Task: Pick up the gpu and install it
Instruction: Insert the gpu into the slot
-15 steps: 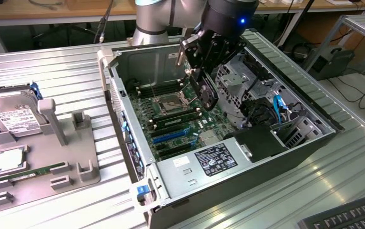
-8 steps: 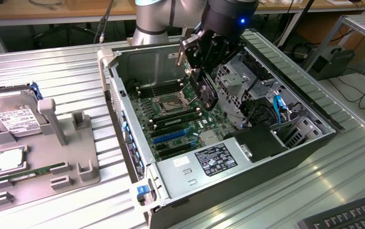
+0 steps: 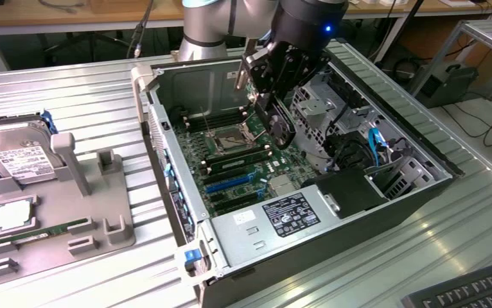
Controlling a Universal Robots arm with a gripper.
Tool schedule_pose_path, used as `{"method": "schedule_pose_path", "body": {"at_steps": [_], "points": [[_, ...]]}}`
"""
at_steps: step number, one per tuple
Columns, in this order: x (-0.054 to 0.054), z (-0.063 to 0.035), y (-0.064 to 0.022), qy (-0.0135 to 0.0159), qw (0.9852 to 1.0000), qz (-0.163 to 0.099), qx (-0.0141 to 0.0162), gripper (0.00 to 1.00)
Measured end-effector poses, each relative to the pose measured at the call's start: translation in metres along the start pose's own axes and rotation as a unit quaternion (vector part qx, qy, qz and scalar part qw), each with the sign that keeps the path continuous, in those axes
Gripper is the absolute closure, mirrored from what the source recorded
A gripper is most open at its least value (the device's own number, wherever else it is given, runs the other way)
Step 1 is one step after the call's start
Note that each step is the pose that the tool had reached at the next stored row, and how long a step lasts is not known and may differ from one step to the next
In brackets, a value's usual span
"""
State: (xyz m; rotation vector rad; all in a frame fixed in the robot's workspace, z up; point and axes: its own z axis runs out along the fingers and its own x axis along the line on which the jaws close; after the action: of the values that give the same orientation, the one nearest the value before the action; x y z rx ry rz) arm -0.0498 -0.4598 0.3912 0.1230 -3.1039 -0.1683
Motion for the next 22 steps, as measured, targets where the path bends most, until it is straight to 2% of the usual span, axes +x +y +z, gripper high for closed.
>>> {"method": "schedule_pose_path", "body": {"at_steps": [5, 6, 8, 10, 11, 14, 18, 19, 20, 21, 22], "points": [[0.0000, 0.0006, -0.0001, 0.0051, 0.9989, -0.046, 0.0013, 0.74], [0.0000, 0.0009, -0.0001, 0.0071, 0.9979, -0.064, 0.0017, 0.74], [0.0000, 0.0011, -0.0001, 0.0092, 0.9964, -0.084, 0.0023, 0.74], [-0.0001, 0.0013, -0.0001, 0.0121, 0.9930, -0.117, 0.0033, 0.74], [-0.0001, 0.0014, -0.0001, 0.0126, 0.9919, -0.127, 0.0037, 0.74], [-0.0002, 0.0017, -0.0002, 0.0122, 0.9885, -0.150, 0.0049, 0.74], [-0.0001, 0.0021, -0.0002, 0.0102, 0.9830, -0.183, 0.0069, 0.74], [-0.0001, 0.0023, -0.0002, 0.0095, 0.9808, -0.195, 0.0076, 0.74], [-0.0001, 0.0024, -0.0003, 0.0091, 0.9793, -0.202, 0.0081, 0.74], [-0.0001, 0.0026, -0.0003, 0.0084, 0.9764, -0.216, 0.0089, 0.74], [-0.0001, 0.0027, -0.0003, 0.0079, 0.9745, -0.224, 0.0094, 0.74]]}}
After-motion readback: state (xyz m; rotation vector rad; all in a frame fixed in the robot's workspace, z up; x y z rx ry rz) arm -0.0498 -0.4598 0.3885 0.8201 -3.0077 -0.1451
